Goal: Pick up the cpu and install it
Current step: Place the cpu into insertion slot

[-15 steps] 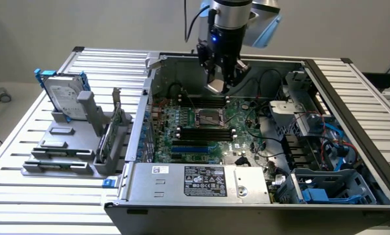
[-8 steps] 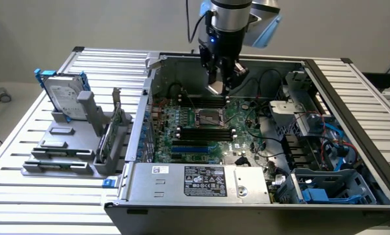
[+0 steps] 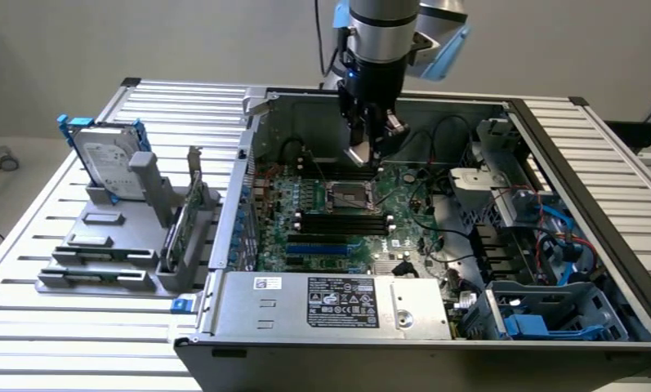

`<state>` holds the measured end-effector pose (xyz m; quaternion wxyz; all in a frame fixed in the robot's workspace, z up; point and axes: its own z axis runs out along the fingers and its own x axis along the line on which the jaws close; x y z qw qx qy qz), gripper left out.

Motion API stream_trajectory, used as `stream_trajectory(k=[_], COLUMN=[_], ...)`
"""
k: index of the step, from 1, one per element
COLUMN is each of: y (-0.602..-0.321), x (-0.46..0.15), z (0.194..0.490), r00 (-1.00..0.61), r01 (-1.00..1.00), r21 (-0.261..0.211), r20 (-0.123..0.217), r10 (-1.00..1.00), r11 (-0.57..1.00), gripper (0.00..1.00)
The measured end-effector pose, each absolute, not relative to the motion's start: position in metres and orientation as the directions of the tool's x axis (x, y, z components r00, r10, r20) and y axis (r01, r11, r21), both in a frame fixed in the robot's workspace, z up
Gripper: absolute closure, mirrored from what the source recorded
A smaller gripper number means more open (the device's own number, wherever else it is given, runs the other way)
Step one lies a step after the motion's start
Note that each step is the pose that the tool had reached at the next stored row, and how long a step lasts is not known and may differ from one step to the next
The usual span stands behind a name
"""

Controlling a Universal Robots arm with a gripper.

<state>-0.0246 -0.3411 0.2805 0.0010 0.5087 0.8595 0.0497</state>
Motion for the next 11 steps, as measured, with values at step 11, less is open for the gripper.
stream_trajectory(k=[11], y=[-0.3411], x=[-0.0247], z=[0.2746], r00=[-0.317], r01=[0.947], r21=[0.079], r20=[0.052], r10=[0.947], r11=[0.312], gripper=[0.45])
